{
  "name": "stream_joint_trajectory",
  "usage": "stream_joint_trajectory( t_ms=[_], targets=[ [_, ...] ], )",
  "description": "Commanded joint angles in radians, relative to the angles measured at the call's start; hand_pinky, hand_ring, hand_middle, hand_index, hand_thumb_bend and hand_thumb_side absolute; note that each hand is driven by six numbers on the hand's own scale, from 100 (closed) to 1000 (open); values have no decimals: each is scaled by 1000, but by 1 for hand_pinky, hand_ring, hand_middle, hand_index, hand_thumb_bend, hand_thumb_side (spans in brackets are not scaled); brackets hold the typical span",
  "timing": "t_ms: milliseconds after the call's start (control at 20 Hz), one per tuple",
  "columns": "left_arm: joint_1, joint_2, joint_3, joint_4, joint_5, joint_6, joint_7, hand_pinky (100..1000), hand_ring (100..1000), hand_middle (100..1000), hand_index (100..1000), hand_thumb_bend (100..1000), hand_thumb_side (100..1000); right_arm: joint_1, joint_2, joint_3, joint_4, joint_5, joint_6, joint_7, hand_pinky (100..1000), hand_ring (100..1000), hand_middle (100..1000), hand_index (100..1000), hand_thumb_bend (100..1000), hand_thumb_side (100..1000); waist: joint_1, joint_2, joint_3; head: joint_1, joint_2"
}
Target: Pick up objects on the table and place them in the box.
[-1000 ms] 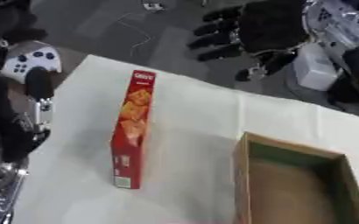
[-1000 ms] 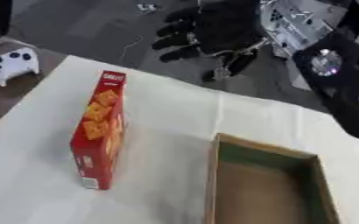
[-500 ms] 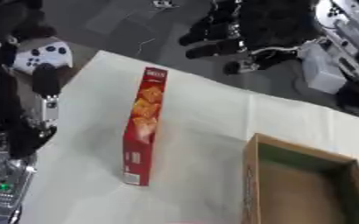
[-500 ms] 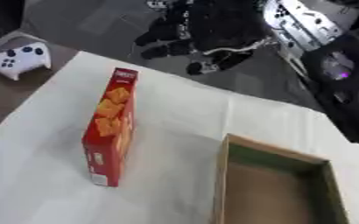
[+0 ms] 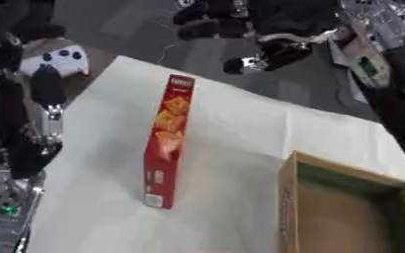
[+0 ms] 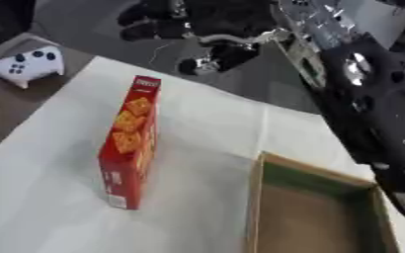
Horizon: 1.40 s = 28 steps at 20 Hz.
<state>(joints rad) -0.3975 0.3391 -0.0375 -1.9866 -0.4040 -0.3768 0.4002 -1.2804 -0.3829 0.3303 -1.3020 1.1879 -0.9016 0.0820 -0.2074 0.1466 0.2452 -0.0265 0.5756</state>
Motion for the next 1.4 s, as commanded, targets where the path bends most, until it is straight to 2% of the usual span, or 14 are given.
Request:
stream_joint_trajectory(
  t_ms=[50, 100, 300, 350, 400, 450, 500, 700, 900, 1400],
  targets=[
    [-22, -8, -10, -13, 19, -5, -15, 799, 709, 749, 902, 214, 753, -8, 14, -36, 4, 13, 9, 42, 722, 856, 937, 1000, 465, 100, 16, -13, 7, -22, -9],
    [-24, -10, -11, -13, 22, -6, -18, 799, 711, 750, 902, 215, 752, -6, 20, -39, 8, 21, 11, 51, 772, 883, 957, 1000, 460, 100, 17, -13, 10, -25, -9],
    [-32, -17, -16, -13, 35, -10, -27, 799, 710, 751, 902, 216, 751, 6, 47, -44, 35, 72, 16, 95, 845, 929, 995, 1000, 453, 100, 19, -15, 23, -38, -6],
    [-33, -18, -16, -13, 38, -11, -29, 799, 710, 751, 902, 216, 751, 8, 53, -42, 42, 84, 16, 103, 837, 923, 991, 1000, 453, 100, 19, -15, 25, -41, -4],
    [-35, -20, -17, -13, 40, -11, -30, 799, 711, 751, 901, 218, 750, 11, 57, -38, 49, 97, 14, 113, 918, 981, 1000, 1000, 456, 100, 19, -16, 26, -48, -2],
    [-36, -21, -17, -13, 42, -12, -32, 799, 711, 751, 901, 218, 750, 13, 62, -33, 56, 111, 11, 123, 912, 976, 1000, 1000, 455, 100, 19, -17, 27, -55, -1],
    [-37, -22, -18, -13, 43, -13, -32, 799, 711, 750, 901, 221, 749, 15, 65, -27, 61, 123, 5, 131, 984, 1000, 1000, 1000, 462, 100, 20, -17, 28, -66, 0],
    [-40, -23, -19, -13, 48, -20, -33, 799, 713, 751, 900, 226, 746, 20, 73, 7, 62, 169, -5, 151, 1000, 1000, 1000, 1000, 485, 100, 22, -20, 29, -101, 0],
    [-43, -24, -19, -13, 53, -28, -31, 796, 715, 751, 898, 230, 744, 22, 80, 27, 71, 233, -5, 148, 1000, 1000, 1000, 1000, 467, 100, 22, -23, 33, -121, -6],
    [-50, -26, -21, -13, 63, -37, -29, 792, 718, 753, 897, 236, 742, 18, 103, 29, 143, 397, -5, 53, 1000, 1000, 1000, 1000, 446, 106, 17, -32, 46, -154, -19]
  ],
)
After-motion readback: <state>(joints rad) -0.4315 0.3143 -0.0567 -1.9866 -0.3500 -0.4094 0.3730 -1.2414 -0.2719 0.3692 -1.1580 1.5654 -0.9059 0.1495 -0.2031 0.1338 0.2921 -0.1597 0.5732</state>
